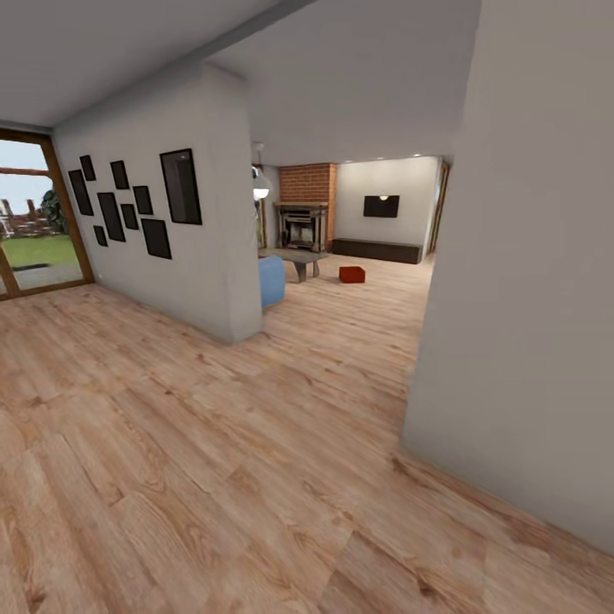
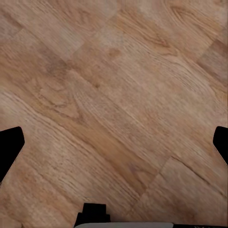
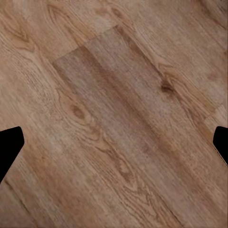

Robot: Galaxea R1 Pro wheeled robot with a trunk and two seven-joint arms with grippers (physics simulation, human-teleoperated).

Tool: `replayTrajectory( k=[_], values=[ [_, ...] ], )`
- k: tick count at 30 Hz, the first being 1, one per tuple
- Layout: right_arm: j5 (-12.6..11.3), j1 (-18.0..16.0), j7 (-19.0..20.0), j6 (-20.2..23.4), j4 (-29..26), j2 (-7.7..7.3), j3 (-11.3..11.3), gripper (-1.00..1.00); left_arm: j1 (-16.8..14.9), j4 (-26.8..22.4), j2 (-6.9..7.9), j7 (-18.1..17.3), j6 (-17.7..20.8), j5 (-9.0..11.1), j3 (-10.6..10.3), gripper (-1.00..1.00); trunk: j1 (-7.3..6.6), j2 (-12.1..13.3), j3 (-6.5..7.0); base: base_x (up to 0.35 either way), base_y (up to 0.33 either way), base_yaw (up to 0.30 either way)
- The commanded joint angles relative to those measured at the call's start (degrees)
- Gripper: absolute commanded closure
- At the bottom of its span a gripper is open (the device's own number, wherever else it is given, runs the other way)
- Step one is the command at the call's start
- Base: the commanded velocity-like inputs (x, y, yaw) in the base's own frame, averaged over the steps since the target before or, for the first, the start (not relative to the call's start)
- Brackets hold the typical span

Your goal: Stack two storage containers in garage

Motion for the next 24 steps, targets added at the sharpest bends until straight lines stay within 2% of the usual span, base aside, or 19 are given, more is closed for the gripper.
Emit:
replayTrajectory(
  k=[1, 24],
  values=[
    [0.1, 0.0, -0.1, -0.1, 0.0, -0.02, 0.1, -1.00, 0.0, -0.1, 0.01, -0.5, 0.0, 0.6, 0.0, -1.00, 0.04, 0.0, -0.05, 0.328, 0.000, 0.001],
    [0.1, 0.0, -0.1, -0.1, 0.0, -0.05, 0.1, -1.00, 0.0, -0.1, -0.12, -0.4, 0.0, 0.6, 0.0, -1.00, 0.04, 0.0, -0.05, 0.329, 0.000, 0.000]
  ],
)
